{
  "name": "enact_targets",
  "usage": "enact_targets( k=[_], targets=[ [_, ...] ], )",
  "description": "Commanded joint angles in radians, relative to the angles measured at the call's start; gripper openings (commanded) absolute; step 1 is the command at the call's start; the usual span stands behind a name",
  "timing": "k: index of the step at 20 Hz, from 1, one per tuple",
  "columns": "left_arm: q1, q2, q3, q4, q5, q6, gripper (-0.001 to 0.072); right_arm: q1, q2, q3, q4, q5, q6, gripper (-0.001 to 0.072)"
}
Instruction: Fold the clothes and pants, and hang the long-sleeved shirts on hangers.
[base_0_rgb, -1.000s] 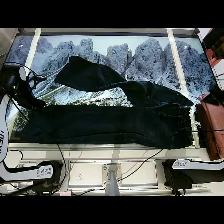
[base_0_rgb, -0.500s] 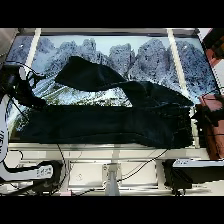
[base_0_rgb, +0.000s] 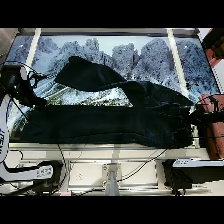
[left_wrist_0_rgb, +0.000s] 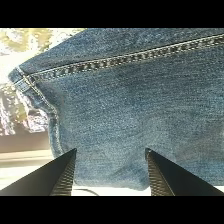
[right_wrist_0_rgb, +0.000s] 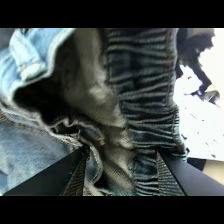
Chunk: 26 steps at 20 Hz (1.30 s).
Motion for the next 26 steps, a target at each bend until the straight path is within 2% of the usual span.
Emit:
enact_targets(
  k=[1, 5, 7, 11, 14, 16, 18, 24, 26],
  targets=[
    [-0.023, 0.000, 0.001, 0.001, 0.000, -0.001, 0.0470, -0.001, -0.001, 0.006, 0.007, -0.041, -0.018, 0.0488],
    [-0.037, 0.000, 0.001, 0.000, 0.000, -0.001, 0.0470, -0.001, -0.001, 0.106, -0.018, 0.009, -0.005, 0.0488],
    [-0.037, 0.000, 0.001, 0.001, 0.000, -0.001, 0.0470, -0.012, -0.001, 0.130, -0.028, -0.005, 0.014, 0.0415],
    [-0.037, 0.000, 0.001, 0.000, 0.000, -0.002, 0.0470, -0.085, -0.034, 0.127, -0.009, 0.011, 0.013, 0.0415],
    [-0.037, 0.000, 0.001, 0.000, 0.000, -0.002, 0.0470, -0.127, -0.082, 0.113, 0.079, 0.071, -0.046, 0.0415],
    [-0.037, 0.000, 0.001, 0.000, 0.000, -0.019, 0.0470, -0.130, -0.114, 0.082, 0.100, 0.058, -0.063, 0.0420],
    [-0.037, 0.000, 0.001, 0.000, 0.000, -0.040, 0.0470, -0.130, -0.148, 0.056, 0.174, 0.059, -0.063, 0.0464],
    [-0.044, 0.000, 0.001, -0.026, 0.000, -0.039, 0.0470, -0.129, -0.167, 0.048, 0.251, 0.116, -0.101, 0.0470],
    [-0.052, 0.000, 0.001, -0.026, 0.000, -0.039, 0.0470, -0.117, -0.167, 0.048, 0.235, 0.107, -0.145, 0.0598]
  ],
)
